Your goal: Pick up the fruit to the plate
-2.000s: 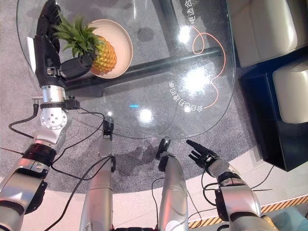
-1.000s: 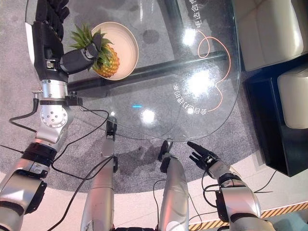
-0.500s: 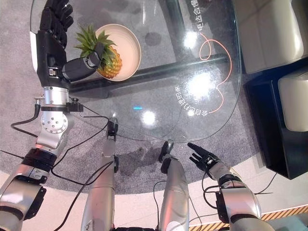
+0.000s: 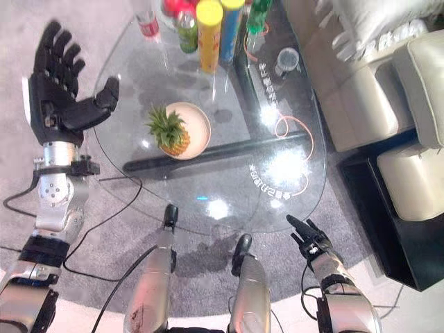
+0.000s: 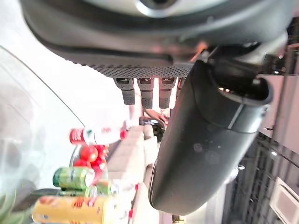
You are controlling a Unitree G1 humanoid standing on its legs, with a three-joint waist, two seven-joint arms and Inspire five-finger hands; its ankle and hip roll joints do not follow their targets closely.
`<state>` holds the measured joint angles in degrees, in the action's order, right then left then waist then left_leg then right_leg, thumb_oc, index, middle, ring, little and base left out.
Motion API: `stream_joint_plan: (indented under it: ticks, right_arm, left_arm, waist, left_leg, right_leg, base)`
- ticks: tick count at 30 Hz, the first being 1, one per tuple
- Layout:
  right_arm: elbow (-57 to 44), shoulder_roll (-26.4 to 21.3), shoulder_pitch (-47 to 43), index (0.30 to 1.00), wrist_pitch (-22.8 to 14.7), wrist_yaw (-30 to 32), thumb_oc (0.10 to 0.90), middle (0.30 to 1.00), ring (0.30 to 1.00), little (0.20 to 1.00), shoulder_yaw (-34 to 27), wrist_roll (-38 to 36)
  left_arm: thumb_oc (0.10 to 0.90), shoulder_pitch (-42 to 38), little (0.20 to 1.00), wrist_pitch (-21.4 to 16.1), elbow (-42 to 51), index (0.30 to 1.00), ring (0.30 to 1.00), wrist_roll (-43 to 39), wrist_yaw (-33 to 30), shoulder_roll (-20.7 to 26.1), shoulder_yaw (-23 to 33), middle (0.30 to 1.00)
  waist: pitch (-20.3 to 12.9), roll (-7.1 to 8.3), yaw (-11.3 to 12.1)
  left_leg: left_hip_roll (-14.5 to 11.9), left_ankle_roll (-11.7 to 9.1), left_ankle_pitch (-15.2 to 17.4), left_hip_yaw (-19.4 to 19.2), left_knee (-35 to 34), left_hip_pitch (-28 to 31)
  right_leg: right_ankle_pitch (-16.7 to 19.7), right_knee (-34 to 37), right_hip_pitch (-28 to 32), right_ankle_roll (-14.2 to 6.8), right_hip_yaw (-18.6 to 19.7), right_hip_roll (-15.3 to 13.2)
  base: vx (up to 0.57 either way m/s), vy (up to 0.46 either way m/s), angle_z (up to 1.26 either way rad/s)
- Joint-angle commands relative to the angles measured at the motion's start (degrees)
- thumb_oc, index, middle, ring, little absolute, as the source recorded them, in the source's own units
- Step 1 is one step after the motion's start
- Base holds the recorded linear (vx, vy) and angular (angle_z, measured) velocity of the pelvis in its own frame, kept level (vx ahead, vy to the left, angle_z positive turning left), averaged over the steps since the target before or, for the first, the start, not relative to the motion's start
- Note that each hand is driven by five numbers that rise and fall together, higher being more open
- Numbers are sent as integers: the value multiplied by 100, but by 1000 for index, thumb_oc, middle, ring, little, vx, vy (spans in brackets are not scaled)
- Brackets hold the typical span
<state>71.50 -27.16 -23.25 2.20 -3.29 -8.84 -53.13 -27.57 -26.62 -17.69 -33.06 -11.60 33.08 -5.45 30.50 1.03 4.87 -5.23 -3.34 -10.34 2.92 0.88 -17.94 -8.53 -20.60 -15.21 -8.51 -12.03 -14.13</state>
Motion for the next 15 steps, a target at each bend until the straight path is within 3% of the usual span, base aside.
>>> stream_joint_plan:
  ticks: [1,8,15]
  right_arm:
    - [-18,-202,528,900,-399,64,800,900,900,900,-204,564]
    - [-52,64,1304,900,-487,272,800,900,900,900,-251,1833]
    - [203,383,1873,900,-124,339,800,900,900,900,-115,2769]
  left_arm:
    - [800,-322,900,-195,-134,900,900,-160,174,21,629,900]
    - [800,667,900,316,-1311,900,900,326,377,-140,792,900]
    - [800,1669,900,620,-3250,900,900,1142,710,-536,733,900]
  waist:
    - [-667,133,-21]
    - [-1419,29,-120]
    - [-2149,-26,-192]
  left_leg:
    - [-43,-118,878,-401,329,446]
    - [-139,-159,710,-432,-242,1177]
    - [-243,-200,670,-521,-558,1795]
  right_leg:
    - [1181,1535,401,-68,168,-97]
    - [1285,2005,1089,-92,132,-47]
    - [1279,2260,1677,-67,102,54]
  base:
    - [217,39,-3]
    - [182,22,-1]
    - [200,11,2]
